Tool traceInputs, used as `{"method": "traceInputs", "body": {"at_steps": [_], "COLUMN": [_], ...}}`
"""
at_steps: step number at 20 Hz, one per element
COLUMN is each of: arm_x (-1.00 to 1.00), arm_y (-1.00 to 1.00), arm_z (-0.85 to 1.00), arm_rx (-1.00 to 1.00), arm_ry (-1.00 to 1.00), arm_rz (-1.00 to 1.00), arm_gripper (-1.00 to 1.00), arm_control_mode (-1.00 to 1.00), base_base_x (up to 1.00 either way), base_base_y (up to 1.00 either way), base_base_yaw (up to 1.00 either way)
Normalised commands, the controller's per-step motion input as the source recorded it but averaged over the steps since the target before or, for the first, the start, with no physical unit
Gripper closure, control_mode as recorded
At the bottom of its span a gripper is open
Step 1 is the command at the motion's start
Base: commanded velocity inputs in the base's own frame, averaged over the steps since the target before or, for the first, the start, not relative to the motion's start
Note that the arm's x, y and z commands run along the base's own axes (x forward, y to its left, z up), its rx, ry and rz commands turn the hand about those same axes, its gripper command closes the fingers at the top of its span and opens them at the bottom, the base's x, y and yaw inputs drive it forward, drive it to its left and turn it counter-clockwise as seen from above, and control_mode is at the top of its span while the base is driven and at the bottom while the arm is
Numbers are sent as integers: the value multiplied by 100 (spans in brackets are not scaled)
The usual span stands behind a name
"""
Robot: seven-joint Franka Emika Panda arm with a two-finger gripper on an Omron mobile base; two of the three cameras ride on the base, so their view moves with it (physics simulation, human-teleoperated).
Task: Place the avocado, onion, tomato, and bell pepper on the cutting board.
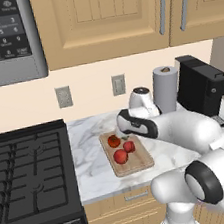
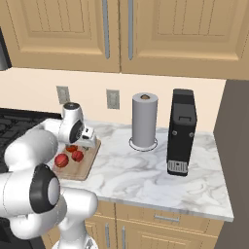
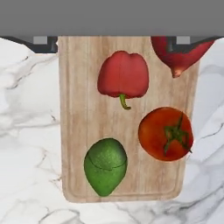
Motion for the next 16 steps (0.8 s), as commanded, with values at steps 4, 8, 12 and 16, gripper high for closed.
{"method": "traceInputs", "body": {"at_steps": [4,8,12,16], "arm_x": [-47,-64,-76,-84], "arm_y": [-28,-27,-19,-18], "arm_z": [100,100,96,97], "arm_rx": [0,0,0,0], "arm_ry": [-16,-21,-27,-34], "arm_rz": [-3,-2,-1,0], "arm_gripper": [-100,-100,-100,-100], "arm_control_mode": [-100,-100,-100,-100], "base_base_x": [0,0,0,0], "base_base_y": [0,0,0,0], "base_base_yaw": [0,0,0,0]}}
